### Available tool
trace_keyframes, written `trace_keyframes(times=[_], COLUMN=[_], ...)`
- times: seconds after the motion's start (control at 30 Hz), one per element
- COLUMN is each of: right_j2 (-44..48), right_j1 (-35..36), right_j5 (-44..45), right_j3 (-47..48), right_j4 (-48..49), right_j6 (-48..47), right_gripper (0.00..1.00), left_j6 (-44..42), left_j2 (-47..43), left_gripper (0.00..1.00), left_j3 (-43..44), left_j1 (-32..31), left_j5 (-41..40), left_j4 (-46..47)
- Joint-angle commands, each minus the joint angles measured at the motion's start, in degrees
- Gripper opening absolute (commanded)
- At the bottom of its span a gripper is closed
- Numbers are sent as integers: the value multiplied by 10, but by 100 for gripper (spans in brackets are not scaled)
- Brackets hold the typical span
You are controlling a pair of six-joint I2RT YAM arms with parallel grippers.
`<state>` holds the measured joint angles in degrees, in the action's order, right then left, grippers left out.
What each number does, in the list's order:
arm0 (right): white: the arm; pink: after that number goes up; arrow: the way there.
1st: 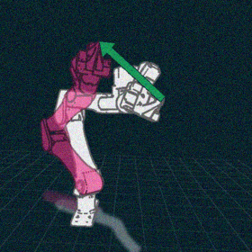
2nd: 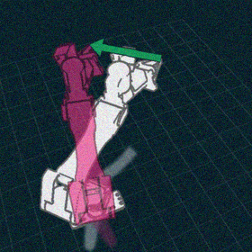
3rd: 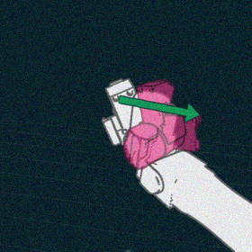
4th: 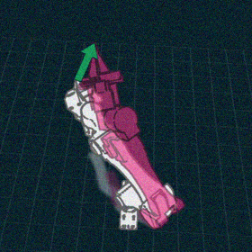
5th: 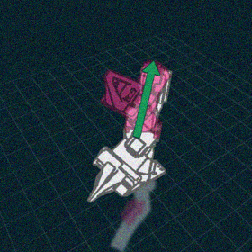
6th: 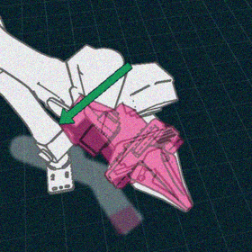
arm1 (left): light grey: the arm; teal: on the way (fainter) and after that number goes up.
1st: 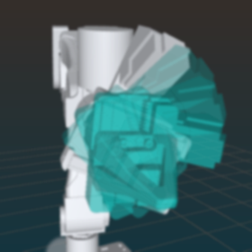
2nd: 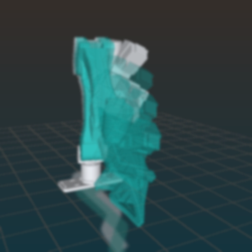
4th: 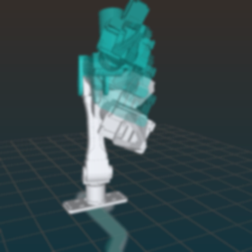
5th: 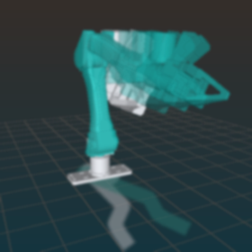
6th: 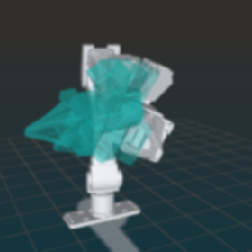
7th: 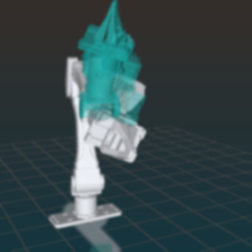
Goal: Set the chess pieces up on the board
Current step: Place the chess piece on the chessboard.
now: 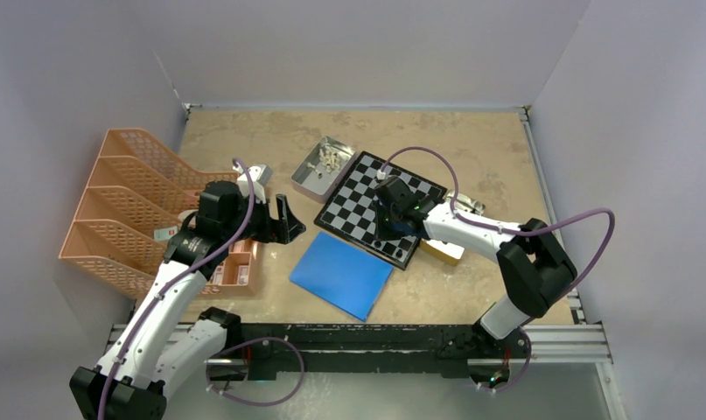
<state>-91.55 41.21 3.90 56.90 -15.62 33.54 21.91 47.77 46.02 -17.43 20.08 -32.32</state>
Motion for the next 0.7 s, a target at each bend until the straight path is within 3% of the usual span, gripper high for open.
trace_keyframes(times=[0.0,0.67], right_j2=[4,3], right_j1=[4,7], right_j5=[8,30], right_j3=[12,16], right_j4=[-1,-7], right_j6=[8,16], right_gripper=[14,17], left_j6=[-1,0], left_j2=[-7,-8], left_gripper=[81,81], left_j3=[5,4], left_j1=[-3,-3], left_j5=[-3,-2], left_j4=[13,13])
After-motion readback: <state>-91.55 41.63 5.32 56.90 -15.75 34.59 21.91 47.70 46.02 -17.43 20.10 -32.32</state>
